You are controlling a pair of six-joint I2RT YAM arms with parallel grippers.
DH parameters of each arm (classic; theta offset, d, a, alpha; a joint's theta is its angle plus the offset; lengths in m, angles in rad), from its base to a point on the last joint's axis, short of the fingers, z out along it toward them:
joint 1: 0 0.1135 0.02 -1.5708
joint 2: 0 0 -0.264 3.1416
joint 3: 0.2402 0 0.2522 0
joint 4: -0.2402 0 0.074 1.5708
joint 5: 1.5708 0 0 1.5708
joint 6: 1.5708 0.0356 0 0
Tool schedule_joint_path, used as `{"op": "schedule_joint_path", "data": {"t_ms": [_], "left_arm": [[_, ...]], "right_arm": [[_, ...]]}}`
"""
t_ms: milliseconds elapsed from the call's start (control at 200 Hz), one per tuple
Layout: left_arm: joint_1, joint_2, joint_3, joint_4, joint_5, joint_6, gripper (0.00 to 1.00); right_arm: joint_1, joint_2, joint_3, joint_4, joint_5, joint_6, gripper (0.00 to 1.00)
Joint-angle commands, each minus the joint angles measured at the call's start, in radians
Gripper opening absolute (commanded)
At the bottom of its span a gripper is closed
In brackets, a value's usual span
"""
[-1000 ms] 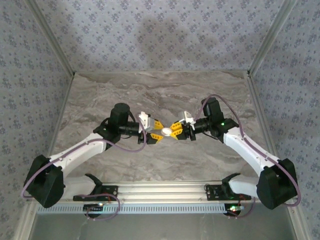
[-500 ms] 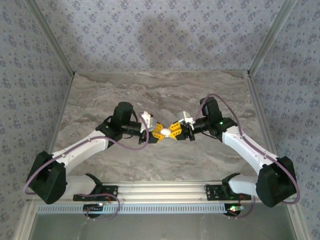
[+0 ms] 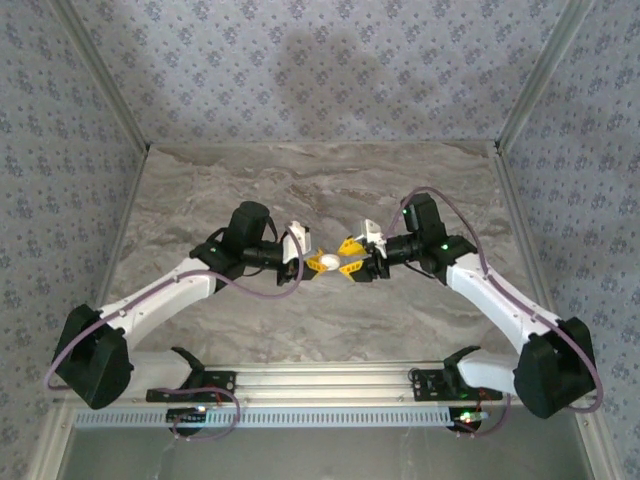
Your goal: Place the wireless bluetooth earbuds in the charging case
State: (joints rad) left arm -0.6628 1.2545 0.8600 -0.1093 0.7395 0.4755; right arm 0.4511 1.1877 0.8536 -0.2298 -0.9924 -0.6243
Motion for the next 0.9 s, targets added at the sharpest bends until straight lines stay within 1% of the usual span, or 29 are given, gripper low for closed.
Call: {"op": "schedule_joint_path", "data": {"t_ms": [0,85,205,365,480,585,740,894], "left_arm": [[-0.013,-0.035,0.04,-0.116,-0.143,0.07,0.17],[-0.02,-0.037,0.055,-0.16,-0.171,0.099,0.18],[-0.028,-0.026,0.066,-0.18,-0.183,0.114,0.18],[-0.034,-0.023,0.068,-0.18,-0.184,0.115,0.18],[-0.035,-0.026,0.071,-0.181,-0.18,0.121,0.17],[-0.035,-0.029,0.074,-0.182,-0.173,0.124,0.17],[-0.036,-0.035,0.075,-0.182,-0.17,0.124,0.17],[-0.035,-0.037,0.073,-0.179,-0.17,0.123,0.17]], "right_arm": [[0.022,-0.072,-0.023,0.009,0.186,0.045,0.47],[0.044,-0.087,-0.021,0.004,0.233,0.037,0.49],[0.066,-0.065,0.006,0.007,0.235,0.035,0.51],[0.101,0.003,0.049,-0.017,0.208,0.015,0.52],[0.123,0.052,0.076,-0.008,0.166,0.011,0.52],[0.139,0.094,0.104,-0.014,0.153,0.003,0.51],[0.149,0.144,0.147,-0.056,0.116,-0.018,0.46],[0.15,0.159,0.159,-0.073,0.096,-0.033,0.34]]}}
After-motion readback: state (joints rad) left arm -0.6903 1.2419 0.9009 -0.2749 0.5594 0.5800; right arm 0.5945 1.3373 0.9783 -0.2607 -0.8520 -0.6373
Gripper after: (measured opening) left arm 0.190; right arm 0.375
